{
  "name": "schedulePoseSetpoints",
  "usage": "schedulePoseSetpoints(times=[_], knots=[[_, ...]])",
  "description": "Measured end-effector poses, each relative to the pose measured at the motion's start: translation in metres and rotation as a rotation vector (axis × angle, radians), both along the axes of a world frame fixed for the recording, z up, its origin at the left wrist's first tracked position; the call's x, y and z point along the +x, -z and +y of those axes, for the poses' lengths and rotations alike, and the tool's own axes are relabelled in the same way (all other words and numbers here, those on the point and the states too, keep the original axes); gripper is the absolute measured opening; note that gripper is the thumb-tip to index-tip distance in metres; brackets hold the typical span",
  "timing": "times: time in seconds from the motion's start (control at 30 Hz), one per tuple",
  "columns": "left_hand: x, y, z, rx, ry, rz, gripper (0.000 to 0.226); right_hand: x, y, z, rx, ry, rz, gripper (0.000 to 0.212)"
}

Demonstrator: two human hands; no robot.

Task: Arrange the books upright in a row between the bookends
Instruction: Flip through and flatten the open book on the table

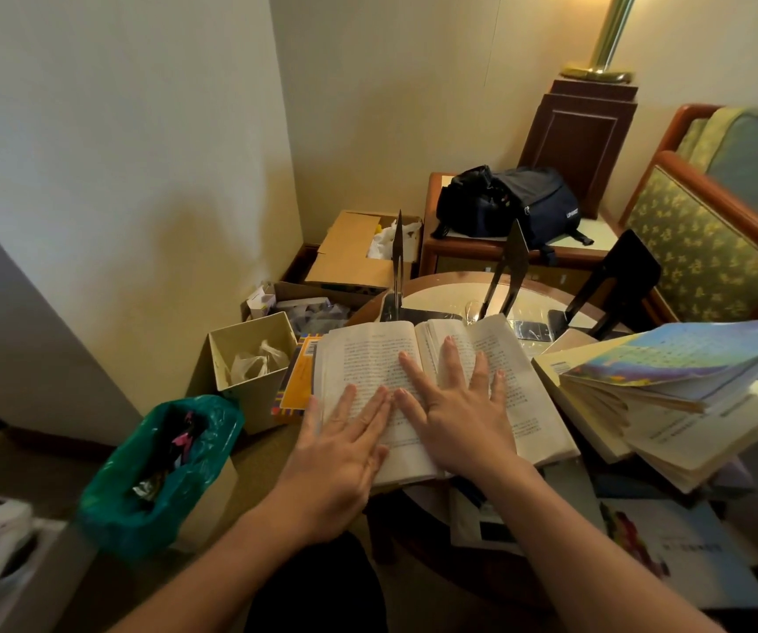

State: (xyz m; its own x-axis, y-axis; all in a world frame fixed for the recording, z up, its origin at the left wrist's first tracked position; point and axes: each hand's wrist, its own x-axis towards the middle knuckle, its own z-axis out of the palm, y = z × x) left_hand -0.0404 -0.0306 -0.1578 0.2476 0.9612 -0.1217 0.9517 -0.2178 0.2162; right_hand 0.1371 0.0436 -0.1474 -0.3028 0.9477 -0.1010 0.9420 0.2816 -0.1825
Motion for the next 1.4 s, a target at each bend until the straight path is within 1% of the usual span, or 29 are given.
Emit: schedulePoseSetpoints(times=[0.13,0.3,0.37,0.5,0.57,0.63,0.73,0.77,0.83,0.9,0.93,1.0,1.07,1.13,1.17,1.27,1.3,1.33,1.4], knots=[[0.000,-0.002,0.031,-0.031,-0.082,-0.048,0.056,-0.001,0.002,0.001,0.008,0.008,-0.011,0.061],[0.000,-0.009,0.077,-0.040,-0.154,-0.043,0.056,-0.001,0.003,0.001,0.011,0.016,-0.006,0.060],[0.002,-0.009,0.086,-0.038,-0.176,-0.079,0.054,-0.001,0.003,0.001,0.009,0.016,-0.001,0.060],[0.006,-0.005,0.082,-0.009,-0.311,-0.182,0.056,-0.001,0.003,0.001,0.006,0.015,0.001,0.059],[0.008,-0.002,0.070,-0.050,-0.395,-0.222,0.061,-0.001,0.003,-0.001,0.007,0.018,-0.003,0.060],[0.010,-0.002,0.054,-0.107,-0.431,-0.253,0.066,-0.001,0.002,-0.001,0.009,0.016,-0.002,0.060],[0.008,-0.009,0.036,-0.101,-0.493,-0.316,0.075,0.000,0.002,-0.001,0.005,0.009,-0.011,0.060],[0.004,-0.011,0.032,-0.088,-0.538,-0.365,0.080,0.000,0.001,-0.001,0.001,0.009,-0.012,0.061],[-0.003,-0.013,0.025,-0.066,-0.628,-0.529,0.087,0.000,0.001,-0.002,-0.003,0.016,-0.006,0.060],[-0.008,-0.015,0.020,-0.029,-0.650,-0.677,0.090,0.000,0.000,-0.002,-0.001,0.019,-0.005,0.060],[-0.008,-0.016,0.019,-0.001,-0.644,-0.695,0.090,0.000,0.000,-0.003,0.000,0.020,-0.003,0.060],[-0.008,-0.016,0.020,0.060,-0.639,-0.674,0.085,0.000,-0.001,-0.003,-0.008,0.024,0.001,0.060],[-0.011,-0.016,0.023,0.074,-0.637,-0.703,0.079,0.000,-0.002,-0.002,-0.019,0.027,0.002,0.060],[-0.018,-0.014,0.025,0.020,-0.661,-0.826,0.072,-0.001,-0.002,-0.002,-0.028,0.031,0.006,0.060],[-0.022,-0.012,0.025,-0.028,-0.688,-0.952,0.068,-0.001,-0.002,-0.002,-0.030,0.032,0.005,0.060],[-0.023,-0.014,0.024,-0.233,-0.750,-1.439,0.055,-0.001,-0.004,-0.003,-0.050,0.035,0.015,0.062],[-0.021,-0.014,0.024,-0.273,-0.739,-1.534,0.052,-0.001,-0.005,-0.003,-0.057,0.040,0.020,0.063],[-0.020,-0.014,0.025,-0.284,-0.722,-1.559,0.050,0.000,-0.006,-0.004,-0.056,0.040,0.018,0.065],[-0.019,-0.014,0.027,-0.283,-0.678,-1.542,0.048,0.001,-0.012,-0.005,-0.050,0.041,0.022,0.068]])
